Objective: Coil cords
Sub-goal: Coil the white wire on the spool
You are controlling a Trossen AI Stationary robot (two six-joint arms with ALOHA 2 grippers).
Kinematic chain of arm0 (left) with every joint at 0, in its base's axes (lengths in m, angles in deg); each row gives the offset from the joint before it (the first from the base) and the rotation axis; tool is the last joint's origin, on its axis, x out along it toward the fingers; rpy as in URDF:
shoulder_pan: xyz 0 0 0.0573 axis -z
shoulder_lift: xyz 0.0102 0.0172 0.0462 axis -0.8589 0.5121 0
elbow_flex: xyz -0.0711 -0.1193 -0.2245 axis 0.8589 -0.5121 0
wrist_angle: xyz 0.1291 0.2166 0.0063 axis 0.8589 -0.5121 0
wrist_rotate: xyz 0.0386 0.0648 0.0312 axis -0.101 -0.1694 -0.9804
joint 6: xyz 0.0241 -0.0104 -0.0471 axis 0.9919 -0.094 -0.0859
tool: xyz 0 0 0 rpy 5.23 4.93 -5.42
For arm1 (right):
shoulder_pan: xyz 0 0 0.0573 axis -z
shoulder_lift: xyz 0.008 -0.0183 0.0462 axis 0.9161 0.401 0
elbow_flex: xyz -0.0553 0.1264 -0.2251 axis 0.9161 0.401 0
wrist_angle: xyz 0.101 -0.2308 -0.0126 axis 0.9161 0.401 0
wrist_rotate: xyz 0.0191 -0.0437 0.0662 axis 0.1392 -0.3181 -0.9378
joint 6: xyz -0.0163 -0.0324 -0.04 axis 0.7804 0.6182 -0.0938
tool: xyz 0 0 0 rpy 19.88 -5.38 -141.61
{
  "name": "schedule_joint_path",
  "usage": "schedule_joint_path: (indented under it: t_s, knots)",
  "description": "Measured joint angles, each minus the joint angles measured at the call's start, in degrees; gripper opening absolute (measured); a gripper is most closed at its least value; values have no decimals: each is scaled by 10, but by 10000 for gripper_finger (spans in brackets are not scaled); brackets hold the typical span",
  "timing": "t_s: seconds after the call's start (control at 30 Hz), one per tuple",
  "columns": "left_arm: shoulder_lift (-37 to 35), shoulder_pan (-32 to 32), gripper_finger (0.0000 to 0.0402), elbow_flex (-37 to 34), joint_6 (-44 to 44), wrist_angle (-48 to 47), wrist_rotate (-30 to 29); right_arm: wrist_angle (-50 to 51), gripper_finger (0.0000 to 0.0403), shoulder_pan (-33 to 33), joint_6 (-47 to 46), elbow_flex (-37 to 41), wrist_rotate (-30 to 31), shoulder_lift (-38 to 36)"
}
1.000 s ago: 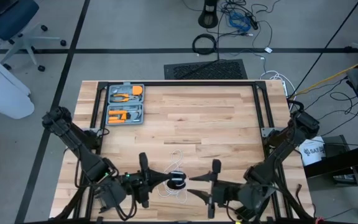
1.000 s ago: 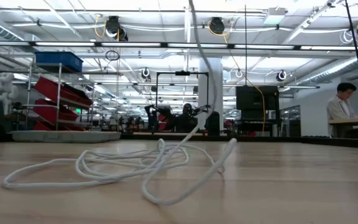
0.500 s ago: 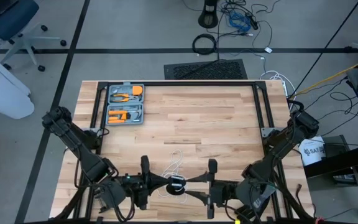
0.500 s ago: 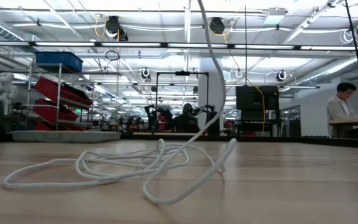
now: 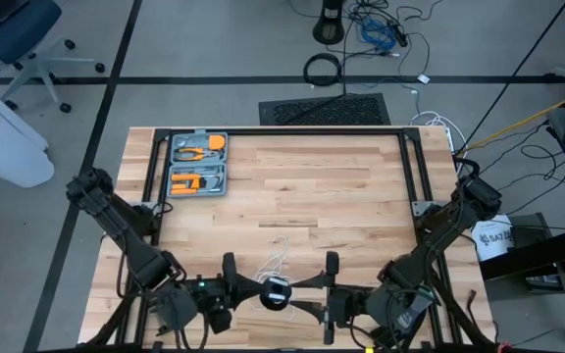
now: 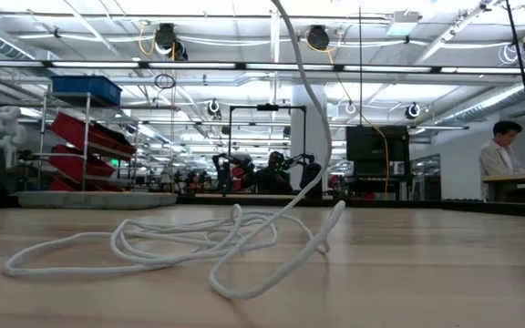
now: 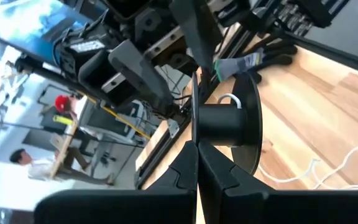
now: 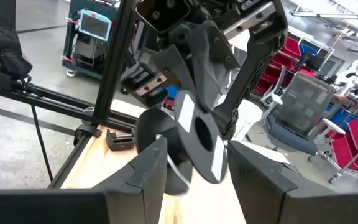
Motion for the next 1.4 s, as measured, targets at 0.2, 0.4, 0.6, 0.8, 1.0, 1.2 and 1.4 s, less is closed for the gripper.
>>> schedule_joint_path:
  t_s: [0.2, 0.4, 0.6, 0.8, 1.0, 1.2, 1.4]
  knots:
    - [0, 3, 2, 0, 6, 1, -4, 1, 155, 0, 2, 0, 0, 1]
    - [0, 3, 2, 0, 13, 2, -51, 5, 155, -11, -3, 0, 1, 1]
    - [0, 13, 2, 0, 66, 1, -95, 93, 155, -27, -65, 0, 17, 1]
    - [0, 20, 2, -1, 72, 23, -97, 139, 155, -12, -160, 0, 18, 11]
    - [0, 19, 2, -1, 47, 31, -99, 29, 155, -8, -55, 0, 47, 47]
    - [0, 20, 2, -1, 25, 30, -99, -83, 155, -28, 73, 0, 98, 49]
    - [0, 18, 2, -1, 4, 29, -51, -191, 155, -46, 191, 0, 102, 49]
